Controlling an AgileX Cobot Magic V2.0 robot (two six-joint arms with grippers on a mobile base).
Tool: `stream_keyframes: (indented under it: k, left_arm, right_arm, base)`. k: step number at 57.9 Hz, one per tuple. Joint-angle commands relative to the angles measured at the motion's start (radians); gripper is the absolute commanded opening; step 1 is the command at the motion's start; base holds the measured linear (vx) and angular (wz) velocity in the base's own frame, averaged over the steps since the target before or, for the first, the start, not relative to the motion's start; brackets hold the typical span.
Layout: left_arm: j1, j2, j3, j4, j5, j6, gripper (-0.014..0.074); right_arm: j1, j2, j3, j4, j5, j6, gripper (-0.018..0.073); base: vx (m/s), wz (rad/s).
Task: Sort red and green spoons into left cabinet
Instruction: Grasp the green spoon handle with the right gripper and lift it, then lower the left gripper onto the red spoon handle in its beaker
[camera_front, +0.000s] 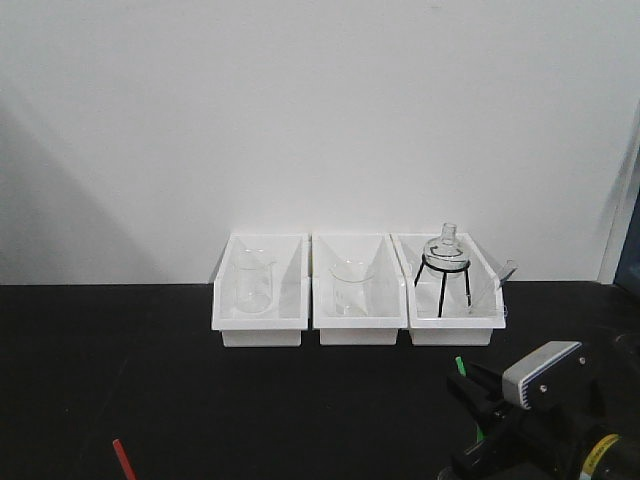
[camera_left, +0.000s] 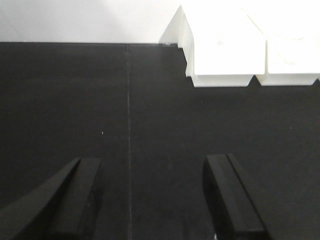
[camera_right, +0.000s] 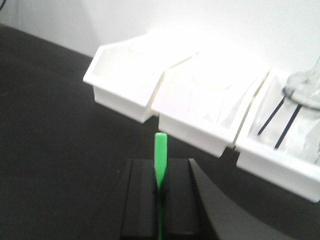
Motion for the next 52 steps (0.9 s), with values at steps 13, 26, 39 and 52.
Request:
stream_keyframes:
  k: [13,26,39,52]
  left_arm:
    - [-0.008,-0.009,0.039,-0.183,0.016,0.067,0.0534]
    - [-0.070,-0.009,0.234,-0.523,-0.257,0.334,0.0533]
    - [-0.169,0.021,0.231,-0.705,-0.341,0.497,0.0533]
    - [-0.237,0.198,0.192,-0.706,-0.426,0.493,0.0533]
  right_arm:
    - [-0.001,-0.204,-0.021,0.013,0.022,0.039,-0.0006]
    - [-0.001,-0.237,-0.021,0.013,0.049,0.039,-0.0006]
    - [-0.001,-0.237,-0.021,0.013,0.068,0.039,-0.0006]
    - [-0.001,-0.237,-0.021,0.013,0.069,0.038,-0.0006]
  base:
    - [0.00,0.00]
    - [0.00,0.00]
    - [0.00,0.00]
    - [0.00,0.00]
